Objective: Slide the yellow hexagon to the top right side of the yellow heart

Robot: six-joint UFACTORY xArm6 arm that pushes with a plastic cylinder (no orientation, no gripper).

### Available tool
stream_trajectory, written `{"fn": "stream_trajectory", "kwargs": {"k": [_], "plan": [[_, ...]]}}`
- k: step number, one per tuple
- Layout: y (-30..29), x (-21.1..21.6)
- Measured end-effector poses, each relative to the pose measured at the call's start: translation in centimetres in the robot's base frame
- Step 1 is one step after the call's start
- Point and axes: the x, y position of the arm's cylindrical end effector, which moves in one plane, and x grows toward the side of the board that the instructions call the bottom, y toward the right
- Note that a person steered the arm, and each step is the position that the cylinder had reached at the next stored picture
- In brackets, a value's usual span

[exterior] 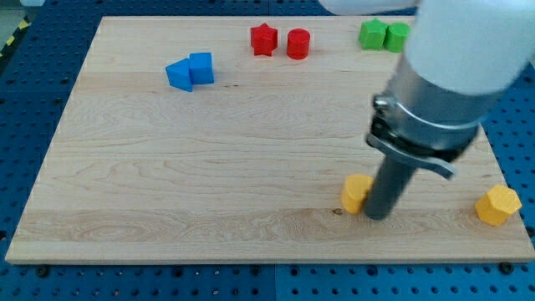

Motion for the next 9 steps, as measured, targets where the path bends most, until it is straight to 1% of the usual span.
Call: {"fn": "stream_trajectory", "kwargs": {"k": [2, 3, 4, 5, 6, 7, 8, 9], "plan": [[-9.0, -3.0], [-11.6, -5.5], [-11.8, -4.1], [-10.5, -0.8], [-5.1, 2.1], [3.2, 3.7], [11.5, 3.7], [18.2, 3.7]]}}
